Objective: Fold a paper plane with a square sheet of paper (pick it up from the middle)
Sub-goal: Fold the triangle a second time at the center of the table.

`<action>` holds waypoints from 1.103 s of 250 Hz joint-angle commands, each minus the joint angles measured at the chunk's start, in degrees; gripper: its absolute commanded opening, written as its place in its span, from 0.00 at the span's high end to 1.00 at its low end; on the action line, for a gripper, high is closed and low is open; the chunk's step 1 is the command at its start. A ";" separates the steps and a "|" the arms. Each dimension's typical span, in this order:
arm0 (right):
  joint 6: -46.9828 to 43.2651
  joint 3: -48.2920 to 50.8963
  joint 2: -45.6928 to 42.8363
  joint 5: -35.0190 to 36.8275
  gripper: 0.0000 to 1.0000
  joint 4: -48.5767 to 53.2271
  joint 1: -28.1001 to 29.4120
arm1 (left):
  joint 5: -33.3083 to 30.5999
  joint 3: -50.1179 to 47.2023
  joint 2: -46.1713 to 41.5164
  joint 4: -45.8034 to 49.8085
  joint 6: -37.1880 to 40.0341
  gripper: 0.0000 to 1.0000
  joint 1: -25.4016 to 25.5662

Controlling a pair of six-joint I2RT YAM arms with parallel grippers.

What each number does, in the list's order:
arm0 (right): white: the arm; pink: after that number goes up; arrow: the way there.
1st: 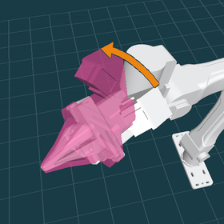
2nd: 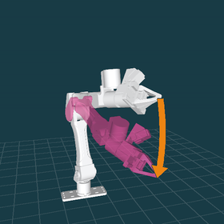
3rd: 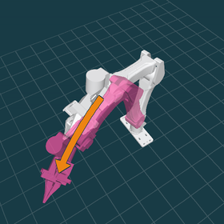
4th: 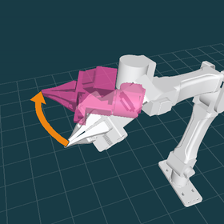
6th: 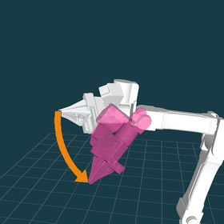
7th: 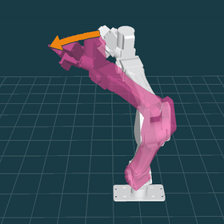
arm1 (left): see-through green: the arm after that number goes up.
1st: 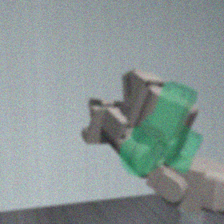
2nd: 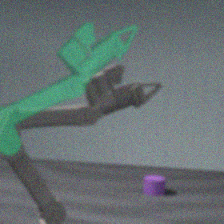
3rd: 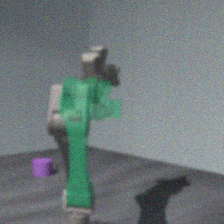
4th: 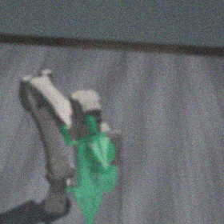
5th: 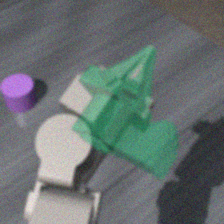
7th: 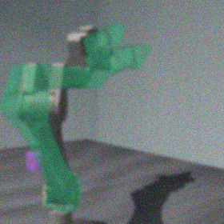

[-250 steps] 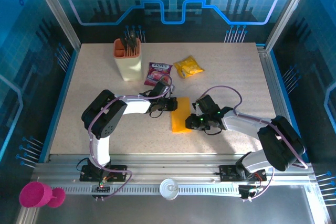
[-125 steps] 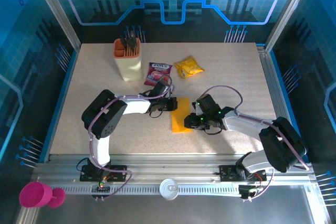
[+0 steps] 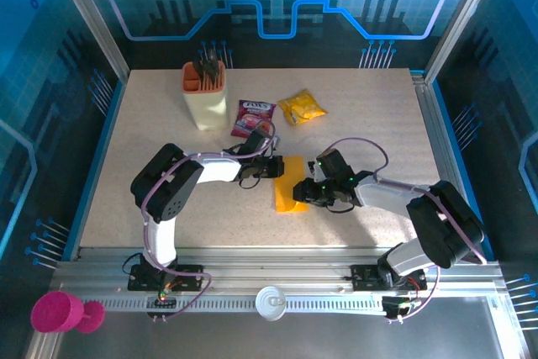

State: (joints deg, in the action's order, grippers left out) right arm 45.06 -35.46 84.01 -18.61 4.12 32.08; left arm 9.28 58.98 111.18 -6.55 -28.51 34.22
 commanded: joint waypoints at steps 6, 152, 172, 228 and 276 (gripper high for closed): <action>1.70 2.76 -1.28 -1.26 0.58 -1.02 -0.63 | 0.74 -1.78 2.22 3.68 0.04 0.98 -0.20; 1.09 0.00 0.14 -2.18 0.63 -1.48 -1.88 | 0.78 -1.76 2.36 3.81 0.03 0.98 -0.20; 1.33 -0.51 0.95 -2.76 0.63 -1.90 -2.18 | 0.80 -1.62 2.55 3.75 0.01 0.98 -0.21; 2.25 0.52 2.51 -3.70 0.60 -4.04 -2.37 | 0.81 -1.57 2.43 3.88 0.13 0.98 -0.22; 2.15 0.33 4.09 -4.51 0.60 -6.15 -3.45 | 0.93 -1.40 2.47 3.75 0.21 0.98 -0.20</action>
State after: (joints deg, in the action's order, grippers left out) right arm 46.72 -34.94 86.78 -21.58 0.27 30.00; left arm 9.32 58.98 111.22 -6.55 -28.51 34.22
